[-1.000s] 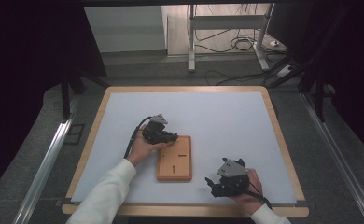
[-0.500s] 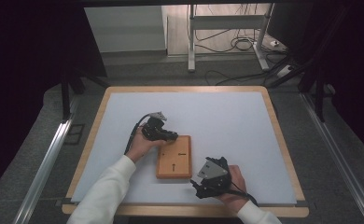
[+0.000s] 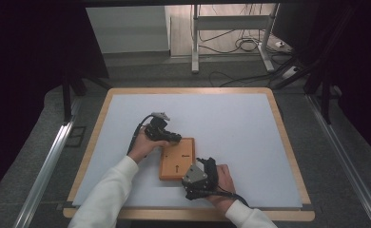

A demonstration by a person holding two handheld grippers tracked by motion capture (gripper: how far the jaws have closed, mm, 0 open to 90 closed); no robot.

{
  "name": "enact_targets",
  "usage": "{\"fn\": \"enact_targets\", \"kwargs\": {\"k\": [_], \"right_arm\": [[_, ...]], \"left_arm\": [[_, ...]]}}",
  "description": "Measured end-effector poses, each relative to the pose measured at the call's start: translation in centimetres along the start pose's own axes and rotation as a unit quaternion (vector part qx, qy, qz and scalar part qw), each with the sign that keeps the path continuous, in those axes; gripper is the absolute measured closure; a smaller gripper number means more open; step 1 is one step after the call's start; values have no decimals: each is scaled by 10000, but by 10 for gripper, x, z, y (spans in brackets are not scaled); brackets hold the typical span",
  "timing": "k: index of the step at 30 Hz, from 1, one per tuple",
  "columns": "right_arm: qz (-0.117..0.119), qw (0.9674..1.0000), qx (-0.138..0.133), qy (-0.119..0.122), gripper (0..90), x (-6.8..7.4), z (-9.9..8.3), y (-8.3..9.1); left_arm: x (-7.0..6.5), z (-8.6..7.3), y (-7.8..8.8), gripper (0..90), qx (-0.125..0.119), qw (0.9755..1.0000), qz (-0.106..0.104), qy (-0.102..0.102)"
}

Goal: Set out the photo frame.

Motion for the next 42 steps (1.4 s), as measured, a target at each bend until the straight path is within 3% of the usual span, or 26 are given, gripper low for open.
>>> {"fn": "enact_targets", "kwargs": {"k": [7, 12, 15, 26, 39, 42], "right_arm": [[-301, 9987, -86, 400, 102, 8, 7, -6], [-503, 9955, -208, 774, 164, 11, 12, -2], [-579, 9946, -312, 799, 226, 9, 14, 1], [-397, 9943, -312, 942, 323, 0, 22, 6], [-371, 9945, -372, 910, 482, -13, 33, 11], [-395, 9932, -359, 1032, 509, -15, 35, 13]], "left_arm": [[0, 1, 0, 834, 38, 10000, 35, 18], [-2, 1, 0, 842, 27, 9998, 180, -63], [-4, 2, 0, 843, -7, 9996, 254, -83], [-1, 2, 0, 845, -29, 9996, 293, -50], [3, 4, -1, 819, -69, 9995, 299, 63], [4, 4, -1, 811, -82, 9994, 326, 60]]}}
Point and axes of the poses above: each handheld gripper's, and its own axes: y roughly backward along the jaws, z roughly out of its top, x roughly to its left, the point moved 1 cm from there along -y, roughly forward along the jaws, and after that the axes turned 3 degrees about -y, right-handed, at the moved point
